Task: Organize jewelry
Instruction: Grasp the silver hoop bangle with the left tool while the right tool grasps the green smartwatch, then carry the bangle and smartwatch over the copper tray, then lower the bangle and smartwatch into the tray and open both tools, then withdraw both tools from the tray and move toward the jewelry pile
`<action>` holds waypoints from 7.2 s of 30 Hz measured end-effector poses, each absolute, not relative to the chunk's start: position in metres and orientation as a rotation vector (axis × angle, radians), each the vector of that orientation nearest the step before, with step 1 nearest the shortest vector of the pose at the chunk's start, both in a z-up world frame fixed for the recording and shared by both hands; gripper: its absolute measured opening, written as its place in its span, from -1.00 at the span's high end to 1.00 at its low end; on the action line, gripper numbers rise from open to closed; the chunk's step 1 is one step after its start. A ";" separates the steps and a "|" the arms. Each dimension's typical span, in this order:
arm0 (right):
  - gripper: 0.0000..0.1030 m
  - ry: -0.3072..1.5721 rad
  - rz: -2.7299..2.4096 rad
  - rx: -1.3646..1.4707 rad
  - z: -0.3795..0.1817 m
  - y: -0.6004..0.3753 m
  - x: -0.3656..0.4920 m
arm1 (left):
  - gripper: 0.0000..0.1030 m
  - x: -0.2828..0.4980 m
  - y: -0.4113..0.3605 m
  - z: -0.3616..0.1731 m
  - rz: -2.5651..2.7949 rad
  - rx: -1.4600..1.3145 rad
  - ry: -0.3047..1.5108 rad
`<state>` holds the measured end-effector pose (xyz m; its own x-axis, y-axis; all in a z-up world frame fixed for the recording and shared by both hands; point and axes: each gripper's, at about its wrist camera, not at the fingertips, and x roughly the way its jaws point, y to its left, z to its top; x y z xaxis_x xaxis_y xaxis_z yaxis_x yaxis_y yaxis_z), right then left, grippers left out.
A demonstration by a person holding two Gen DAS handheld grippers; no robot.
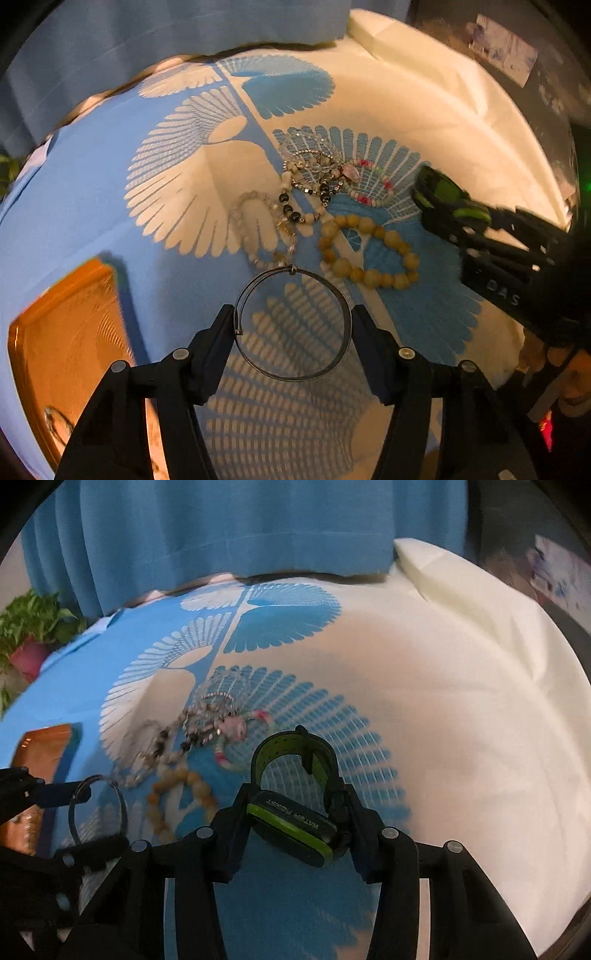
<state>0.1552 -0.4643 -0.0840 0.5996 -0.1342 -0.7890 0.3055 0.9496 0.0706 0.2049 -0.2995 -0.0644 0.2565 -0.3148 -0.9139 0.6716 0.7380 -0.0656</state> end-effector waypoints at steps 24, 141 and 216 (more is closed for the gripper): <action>0.08 0.734 -0.164 0.248 0.021 -0.331 -0.072 | -0.13 0.021 -0.102 0.054 -0.629 0.151 0.922; -0.60 0.985 0.125 -0.033 -0.066 -0.153 0.156 | -0.88 0.204 0.005 -0.049 -0.177 0.117 0.925; -0.60 0.771 -0.085 0.158 0.006 -0.226 -0.098 | -0.89 -0.014 -0.064 0.030 -0.311 0.293 0.790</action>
